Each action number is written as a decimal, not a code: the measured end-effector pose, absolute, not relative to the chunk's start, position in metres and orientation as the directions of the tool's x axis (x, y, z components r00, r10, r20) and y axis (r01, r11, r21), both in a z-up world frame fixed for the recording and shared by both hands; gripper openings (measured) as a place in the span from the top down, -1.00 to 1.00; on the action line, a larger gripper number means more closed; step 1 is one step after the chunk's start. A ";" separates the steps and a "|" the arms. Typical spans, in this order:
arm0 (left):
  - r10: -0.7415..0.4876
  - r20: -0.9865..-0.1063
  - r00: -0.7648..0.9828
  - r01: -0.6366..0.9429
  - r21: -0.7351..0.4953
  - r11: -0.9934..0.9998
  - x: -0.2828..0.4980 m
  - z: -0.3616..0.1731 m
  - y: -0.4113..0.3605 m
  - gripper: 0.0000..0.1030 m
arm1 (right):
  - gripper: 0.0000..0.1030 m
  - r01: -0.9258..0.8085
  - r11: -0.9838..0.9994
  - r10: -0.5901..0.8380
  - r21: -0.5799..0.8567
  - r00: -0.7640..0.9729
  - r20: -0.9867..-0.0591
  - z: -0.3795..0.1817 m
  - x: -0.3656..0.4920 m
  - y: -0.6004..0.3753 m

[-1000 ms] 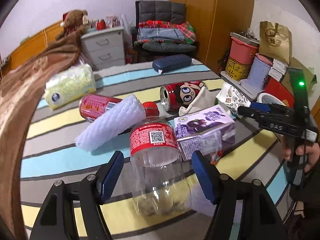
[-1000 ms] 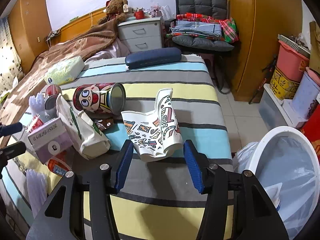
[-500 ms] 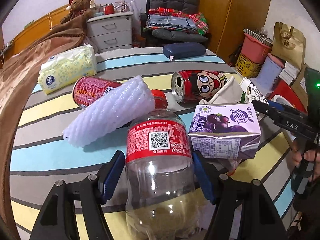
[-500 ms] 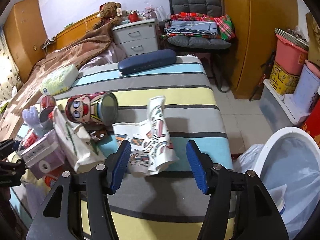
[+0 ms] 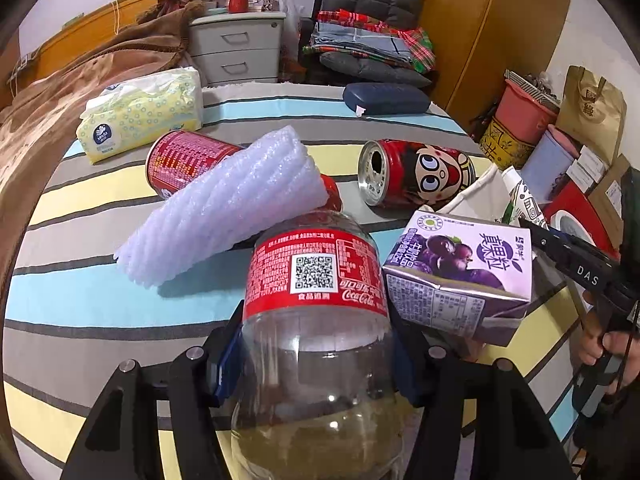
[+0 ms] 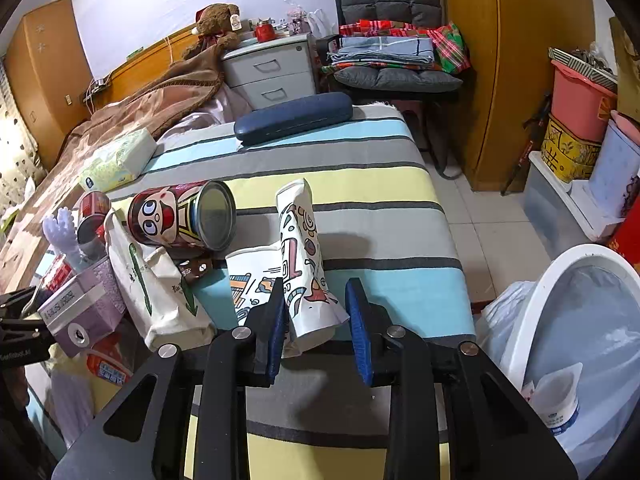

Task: Collect trash
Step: 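Grasp the red-label plastic bottle with left tool while right tool grasps the white paper cup, then carry bottle and cup over the bin and open both tools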

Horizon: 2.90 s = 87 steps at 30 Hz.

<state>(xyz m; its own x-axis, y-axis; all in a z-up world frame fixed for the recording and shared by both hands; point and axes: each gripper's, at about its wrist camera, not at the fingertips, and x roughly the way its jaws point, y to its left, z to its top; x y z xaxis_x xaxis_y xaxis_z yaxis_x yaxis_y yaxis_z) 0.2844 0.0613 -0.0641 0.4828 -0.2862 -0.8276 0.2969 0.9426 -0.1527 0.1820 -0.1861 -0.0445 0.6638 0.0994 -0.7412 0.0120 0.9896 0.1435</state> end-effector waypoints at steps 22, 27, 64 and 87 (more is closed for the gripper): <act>-0.262 -0.764 0.589 0.239 -0.145 0.960 0.239 -0.028 0.072 -0.19 | 0.43 0.002 0.986 0.115 0.165 0.712 -0.693 -0.031 0.165 -0.190; -0.278 -0.740 0.612 0.262 -0.141 0.955 0.225 -0.012 0.063 -0.19 | 0.43 0.001 0.985 0.116 0.172 0.733 -0.670 -0.022 0.156 -0.191; -0.485 -0.628 0.608 0.554 -0.101 0.826 0.151 0.048 -0.119 -0.20 | 0.43 0.172 0.970 -0.059 0.170 0.851 -0.522 0.023 0.069 -0.268; -0.578 -0.692 0.432 0.710 -0.134 0.691 0.145 0.013 -0.256 -0.20 | 0.42 0.343 0.932 -0.199 0.115 0.751 -0.630 -0.008 0.049 -0.335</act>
